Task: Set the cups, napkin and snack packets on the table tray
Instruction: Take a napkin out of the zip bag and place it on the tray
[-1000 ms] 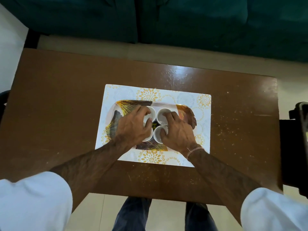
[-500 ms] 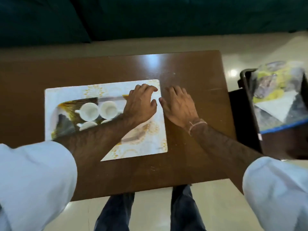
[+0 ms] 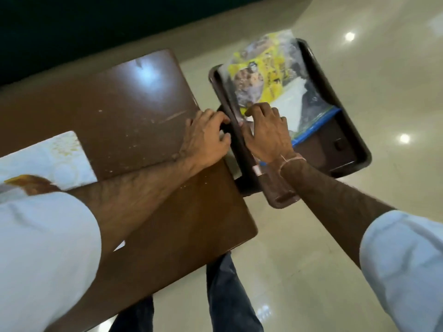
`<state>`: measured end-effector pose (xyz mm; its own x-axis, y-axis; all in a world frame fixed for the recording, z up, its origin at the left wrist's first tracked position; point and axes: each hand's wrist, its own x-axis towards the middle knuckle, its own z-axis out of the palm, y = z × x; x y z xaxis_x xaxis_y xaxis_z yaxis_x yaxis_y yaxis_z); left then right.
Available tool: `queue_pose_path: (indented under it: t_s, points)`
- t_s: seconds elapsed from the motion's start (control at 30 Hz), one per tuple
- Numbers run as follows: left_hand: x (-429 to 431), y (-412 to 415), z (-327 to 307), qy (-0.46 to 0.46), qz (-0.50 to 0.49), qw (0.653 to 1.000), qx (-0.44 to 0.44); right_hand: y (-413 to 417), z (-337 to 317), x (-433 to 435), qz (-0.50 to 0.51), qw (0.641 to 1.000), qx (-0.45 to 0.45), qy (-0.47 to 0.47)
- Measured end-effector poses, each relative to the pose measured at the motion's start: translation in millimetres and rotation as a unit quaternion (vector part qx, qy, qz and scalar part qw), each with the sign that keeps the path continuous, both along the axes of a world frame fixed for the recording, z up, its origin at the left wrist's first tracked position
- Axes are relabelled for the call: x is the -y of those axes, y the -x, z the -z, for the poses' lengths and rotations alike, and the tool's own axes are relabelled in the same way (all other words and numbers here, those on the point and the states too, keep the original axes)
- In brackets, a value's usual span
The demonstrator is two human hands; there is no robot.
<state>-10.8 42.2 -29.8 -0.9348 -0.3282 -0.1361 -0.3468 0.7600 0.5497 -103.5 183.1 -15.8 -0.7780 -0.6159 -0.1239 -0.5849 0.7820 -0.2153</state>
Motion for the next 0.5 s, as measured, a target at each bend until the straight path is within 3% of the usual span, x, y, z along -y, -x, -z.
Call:
queue_pose_path:
  t_s: [0.17, 0.3, 0.4, 0.5]
  points:
    - [-62, 61, 10, -0.004, 0.053, 0.999, -0.006, 42, 13, -62, 0.090, 0.995, 0.040, 0.032]
    - [-105, 92, 25, 0.000, 0.087, 0.996, 0.007, 57, 27, -101, 0.214, 0.964, 0.081, 0.135]
    - [-124, 101, 35, 0.000, 0.111, 0.992, 0.056, 59, 34, -119, 0.348, 0.905, 0.118, 0.216]
    - [-132, 99, 40, 0.006, 0.112, 0.991, 0.077, 60, 40, -126, 0.473, 0.809, 0.196, 0.288]
